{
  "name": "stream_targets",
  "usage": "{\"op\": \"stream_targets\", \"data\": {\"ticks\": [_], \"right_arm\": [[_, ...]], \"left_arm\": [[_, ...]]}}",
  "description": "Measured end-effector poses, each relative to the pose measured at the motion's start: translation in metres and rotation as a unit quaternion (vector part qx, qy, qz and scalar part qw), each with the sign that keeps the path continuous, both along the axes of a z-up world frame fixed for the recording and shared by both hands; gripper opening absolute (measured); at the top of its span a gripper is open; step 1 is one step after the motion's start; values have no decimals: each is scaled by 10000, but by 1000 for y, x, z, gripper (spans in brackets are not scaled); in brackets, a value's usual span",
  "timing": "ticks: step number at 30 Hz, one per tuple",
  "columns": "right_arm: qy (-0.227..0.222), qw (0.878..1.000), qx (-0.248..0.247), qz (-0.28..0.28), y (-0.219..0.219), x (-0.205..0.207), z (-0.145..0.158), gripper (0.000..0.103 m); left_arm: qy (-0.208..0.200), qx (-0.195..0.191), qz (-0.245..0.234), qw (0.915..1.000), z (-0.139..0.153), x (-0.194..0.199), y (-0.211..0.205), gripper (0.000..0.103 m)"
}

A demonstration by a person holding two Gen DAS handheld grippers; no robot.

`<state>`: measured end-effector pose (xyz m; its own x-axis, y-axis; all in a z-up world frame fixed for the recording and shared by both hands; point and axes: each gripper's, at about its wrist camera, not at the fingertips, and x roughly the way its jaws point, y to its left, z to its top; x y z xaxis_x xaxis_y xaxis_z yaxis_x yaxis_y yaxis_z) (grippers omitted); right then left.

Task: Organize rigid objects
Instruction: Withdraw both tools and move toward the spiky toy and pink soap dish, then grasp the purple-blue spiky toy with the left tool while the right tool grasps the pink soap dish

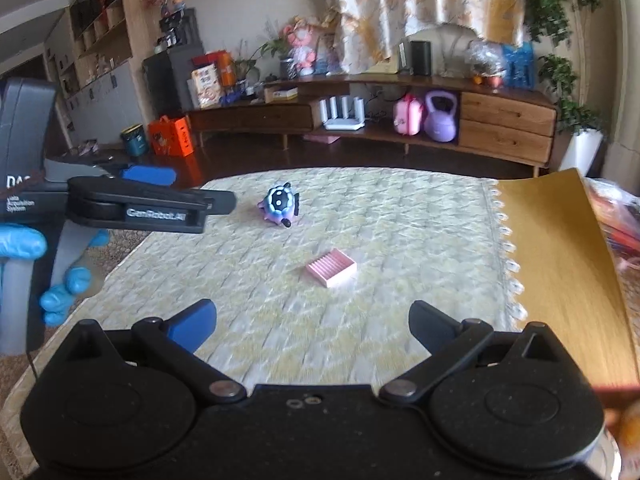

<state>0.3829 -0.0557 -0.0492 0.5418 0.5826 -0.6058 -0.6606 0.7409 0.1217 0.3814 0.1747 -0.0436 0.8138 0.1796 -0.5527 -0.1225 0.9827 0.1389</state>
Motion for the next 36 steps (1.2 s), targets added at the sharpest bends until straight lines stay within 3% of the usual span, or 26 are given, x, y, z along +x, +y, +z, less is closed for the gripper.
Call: {"op": "stream_targets", "data": {"ticks": [18,25,33,34,36], "right_arm": [[31,9972,-678,303,74,89,-66,98],[3,9969,-708,336,88,97,-85,91],[-229,9965,-694,404,92,90,-88,84],[-236,9966,-677,400,93,90,-87,83],[-247,9968,-647,391,92,89,-88,80]], "left_arm": [[228,342,9,9992,-77,105,27,84],[287,551,176,9979,-98,125,29,84],[263,387,335,9983,-111,129,38,84],[240,372,336,9985,-110,129,38,82],[232,281,286,9989,-111,128,39,69]]}}
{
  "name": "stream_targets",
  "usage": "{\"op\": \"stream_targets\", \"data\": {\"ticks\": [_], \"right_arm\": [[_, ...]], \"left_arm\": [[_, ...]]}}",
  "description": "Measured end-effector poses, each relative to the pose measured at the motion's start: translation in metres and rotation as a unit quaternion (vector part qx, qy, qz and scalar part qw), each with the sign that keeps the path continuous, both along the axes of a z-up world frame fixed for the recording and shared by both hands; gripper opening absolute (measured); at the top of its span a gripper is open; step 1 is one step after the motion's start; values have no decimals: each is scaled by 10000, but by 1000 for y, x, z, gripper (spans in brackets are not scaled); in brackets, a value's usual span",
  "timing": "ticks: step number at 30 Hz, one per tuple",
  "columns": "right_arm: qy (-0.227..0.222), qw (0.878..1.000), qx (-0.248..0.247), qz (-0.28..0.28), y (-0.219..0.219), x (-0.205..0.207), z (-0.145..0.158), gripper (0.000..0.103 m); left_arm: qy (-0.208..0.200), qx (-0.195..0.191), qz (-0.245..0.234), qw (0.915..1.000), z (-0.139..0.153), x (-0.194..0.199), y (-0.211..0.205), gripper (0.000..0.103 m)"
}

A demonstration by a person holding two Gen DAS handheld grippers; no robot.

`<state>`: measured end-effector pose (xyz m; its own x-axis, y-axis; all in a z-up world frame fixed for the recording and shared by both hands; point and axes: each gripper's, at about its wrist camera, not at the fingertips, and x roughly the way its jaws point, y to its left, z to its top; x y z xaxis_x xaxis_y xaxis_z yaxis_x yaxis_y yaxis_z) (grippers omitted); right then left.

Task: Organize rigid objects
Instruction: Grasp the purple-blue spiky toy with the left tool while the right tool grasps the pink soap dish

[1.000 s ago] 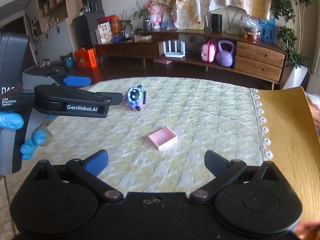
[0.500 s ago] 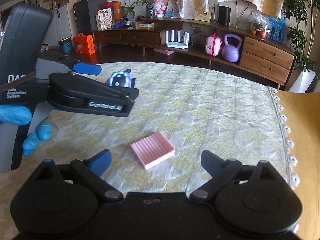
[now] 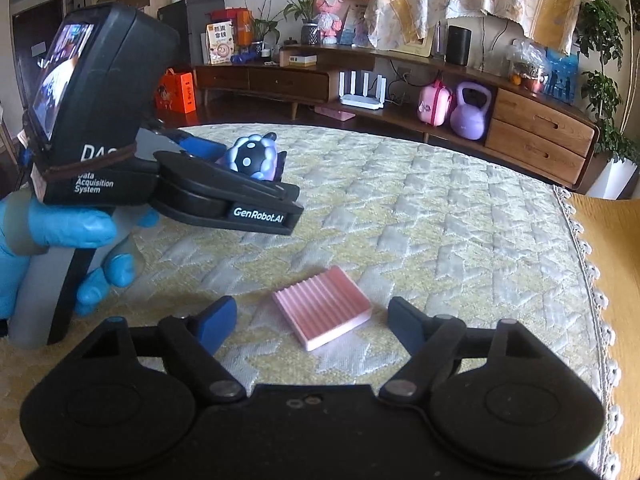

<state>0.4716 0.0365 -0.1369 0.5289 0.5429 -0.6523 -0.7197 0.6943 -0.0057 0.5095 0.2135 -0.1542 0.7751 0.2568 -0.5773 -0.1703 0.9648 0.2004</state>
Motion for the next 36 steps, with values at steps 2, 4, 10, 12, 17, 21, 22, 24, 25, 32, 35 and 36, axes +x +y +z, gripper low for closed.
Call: {"op": "stream_targets", "data": {"ticks": [2,4,10,12,17,21,22,24,25,32,35,36], "right_arm": [[-15,10000,19,7,-1,-2,0,75],[-28,10000,32,-24,-2,-4,1,71],[-21,9997,38,-229,-6,-5,7,47],[40,9996,48,-266,-7,-5,8,47],[230,9989,80,-402,-14,-15,13,47],[264,9985,101,-459,-23,-30,24,46],[262,9985,112,-473,-25,-34,26,47],[287,9981,161,-512,-33,-43,34,46],[302,9980,189,-516,-36,-47,37,46],[291,9970,336,-627,-65,-84,58,46],[277,9968,390,-645,-79,-100,67,46],[264,9968,404,-641,-83,-105,70,46]], "left_arm": [[-14,2,18,10000,0,-2,-1,66],[-10,38,0,10000,0,-3,-3,66],[63,48,41,10000,3,-6,-7,66],[117,-40,111,9999,6,-9,-8,66],[298,-133,100,9994,12,-22,-13,62],[420,-204,-8,9989,16,-38,-22,61],[446,-195,-52,9988,17,-43,-26,61],[478,-222,-127,9985,21,-55,-33,61],[465,-238,-163,9985,24,-62,-36,61],[576,-468,-419,9964,45,-110,-61,56],[628,-559,-452,9954,52,-130,-71,50],[649,-617,-475,9948,53,-137,-74,50]]}}
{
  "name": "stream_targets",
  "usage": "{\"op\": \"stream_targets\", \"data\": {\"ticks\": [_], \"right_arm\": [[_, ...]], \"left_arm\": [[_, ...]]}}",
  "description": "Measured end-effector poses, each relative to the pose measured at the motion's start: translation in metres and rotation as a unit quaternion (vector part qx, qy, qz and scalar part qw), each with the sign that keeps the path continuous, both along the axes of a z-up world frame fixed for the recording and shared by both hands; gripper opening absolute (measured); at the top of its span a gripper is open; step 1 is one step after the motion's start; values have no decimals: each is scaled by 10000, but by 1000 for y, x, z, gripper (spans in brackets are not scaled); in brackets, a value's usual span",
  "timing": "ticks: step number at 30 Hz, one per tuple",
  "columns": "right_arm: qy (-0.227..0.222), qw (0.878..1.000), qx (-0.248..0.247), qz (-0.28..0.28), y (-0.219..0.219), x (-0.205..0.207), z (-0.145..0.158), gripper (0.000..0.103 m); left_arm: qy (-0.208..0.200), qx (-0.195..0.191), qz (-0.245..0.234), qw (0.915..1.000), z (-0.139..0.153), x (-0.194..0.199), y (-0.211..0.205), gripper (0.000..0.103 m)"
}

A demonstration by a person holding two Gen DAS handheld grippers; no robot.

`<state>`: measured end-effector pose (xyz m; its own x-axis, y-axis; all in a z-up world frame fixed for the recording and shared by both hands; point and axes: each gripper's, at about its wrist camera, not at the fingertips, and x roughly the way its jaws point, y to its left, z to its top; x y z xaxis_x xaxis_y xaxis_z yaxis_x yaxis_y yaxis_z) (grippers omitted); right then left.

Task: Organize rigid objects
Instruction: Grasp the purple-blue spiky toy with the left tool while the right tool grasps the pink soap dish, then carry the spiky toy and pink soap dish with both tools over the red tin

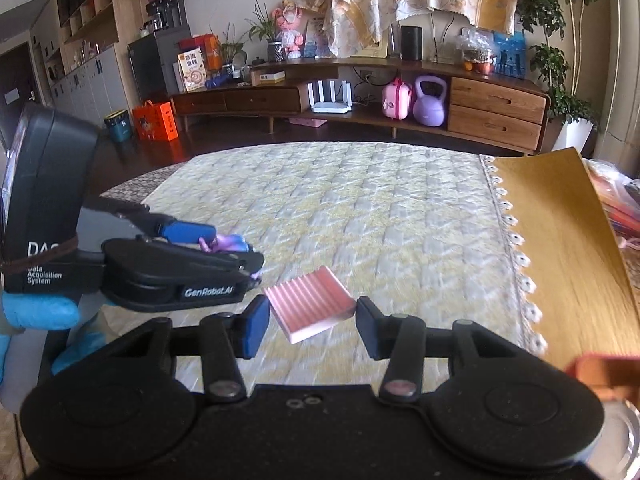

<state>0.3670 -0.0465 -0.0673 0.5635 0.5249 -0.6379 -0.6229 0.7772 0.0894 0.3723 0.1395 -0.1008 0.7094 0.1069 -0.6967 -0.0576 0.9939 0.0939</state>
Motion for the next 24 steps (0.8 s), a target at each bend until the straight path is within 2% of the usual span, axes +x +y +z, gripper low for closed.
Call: {"op": "stream_targets", "data": {"ticks": [7,8,11,16,17,19,20,21,24], "right_arm": [[-47,9999,83,-68,-35,-35,14,47],[-47,9999,97,-84,-41,-39,16,47],[-79,9998,103,-170,-57,-51,22,47],[-72,9994,129,-312,-81,-70,24,47],[-58,9993,136,-334,-85,-72,23,47],[-34,9992,149,-363,-93,-77,22,47],[-16,9992,153,-379,-96,-80,21,47],[10,9991,155,-404,-101,-83,20,47],[106,9986,182,-482,-110,-90,14,47]], "left_arm": [[94,-128,-96,9998,6,-42,-18,48],[69,-167,-120,9998,9,-49,-20,31],[42,-321,-184,9993,20,-68,-27,23],[8,-72,-249,9997,22,-88,-46,24],[-13,-79,-263,9996,20,-91,-47,28],[-68,-87,-257,9996,16,-98,-49,49],[-115,-35,-217,9997,14,-100,-49,71],[-196,26,-160,9997,12,-103,-49,83],[-207,186,-48,9996,6,-107,-48,83]]}}
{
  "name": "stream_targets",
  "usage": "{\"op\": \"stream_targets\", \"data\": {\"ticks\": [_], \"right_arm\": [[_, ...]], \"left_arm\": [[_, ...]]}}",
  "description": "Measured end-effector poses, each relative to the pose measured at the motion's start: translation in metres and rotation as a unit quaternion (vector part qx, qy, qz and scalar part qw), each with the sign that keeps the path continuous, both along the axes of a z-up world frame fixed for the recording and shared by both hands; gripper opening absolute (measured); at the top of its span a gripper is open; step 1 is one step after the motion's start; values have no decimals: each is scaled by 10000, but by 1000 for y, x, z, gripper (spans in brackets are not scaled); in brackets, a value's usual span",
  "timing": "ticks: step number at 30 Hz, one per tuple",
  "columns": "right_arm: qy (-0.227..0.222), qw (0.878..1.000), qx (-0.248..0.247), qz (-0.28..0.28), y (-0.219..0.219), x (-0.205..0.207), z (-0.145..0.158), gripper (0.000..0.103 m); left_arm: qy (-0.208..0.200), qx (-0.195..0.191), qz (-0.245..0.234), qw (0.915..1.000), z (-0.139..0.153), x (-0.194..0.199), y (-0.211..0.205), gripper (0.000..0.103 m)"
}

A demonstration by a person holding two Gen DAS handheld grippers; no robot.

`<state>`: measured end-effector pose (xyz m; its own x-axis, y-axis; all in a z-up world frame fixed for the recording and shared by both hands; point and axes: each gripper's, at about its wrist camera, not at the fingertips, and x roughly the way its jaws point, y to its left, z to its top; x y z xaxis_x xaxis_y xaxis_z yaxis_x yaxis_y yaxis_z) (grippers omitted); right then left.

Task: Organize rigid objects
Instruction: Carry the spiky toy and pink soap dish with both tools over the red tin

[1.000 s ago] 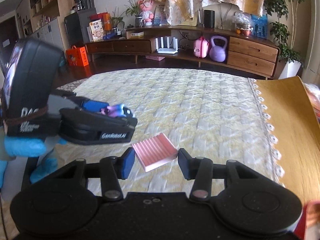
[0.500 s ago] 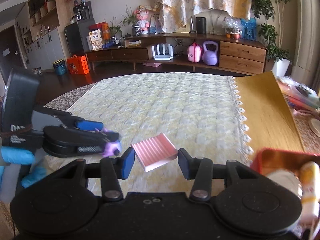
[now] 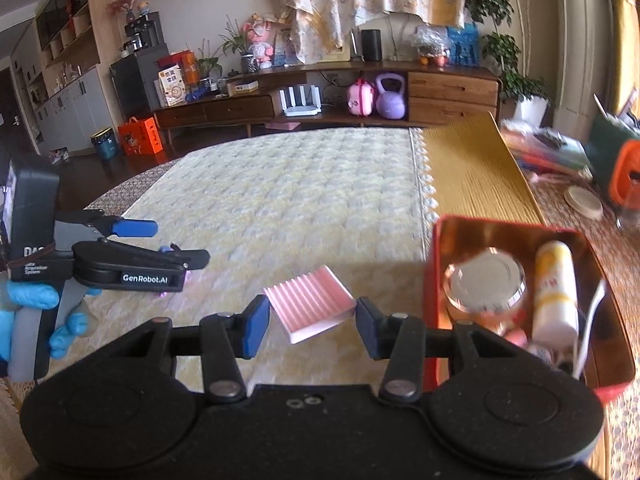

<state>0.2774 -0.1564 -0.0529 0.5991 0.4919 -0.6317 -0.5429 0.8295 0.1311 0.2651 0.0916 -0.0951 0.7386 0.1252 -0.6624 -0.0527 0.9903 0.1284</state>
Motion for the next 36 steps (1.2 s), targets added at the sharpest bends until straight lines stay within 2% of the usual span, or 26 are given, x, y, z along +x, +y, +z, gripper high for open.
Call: {"op": "stream_targets", "data": {"ticks": [7,12,14,19,21,30,36], "right_arm": [[157,9998,17,-117,-11,-4,-10,47],[138,9998,20,-115,-11,-7,-11,47],[143,9998,16,-121,-11,-9,-12,47],[161,9998,7,-129,-13,-13,-14,47],[177,9998,5,-135,-13,-14,-14,47],[168,9997,21,-192,-19,-18,-13,47],[82,9997,58,-223,-25,-22,-7,47]], "left_arm": [[276,-183,513,9981,-24,4,24,83],[335,-554,654,9958,-32,4,35,82],[322,-619,628,9956,-34,4,36,79],[221,-512,494,9972,-34,5,28,63],[227,-525,440,9974,-33,8,25,53],[220,-439,497,9976,-29,8,20,53],[190,-446,398,9980,-15,-1,7,52]]}}
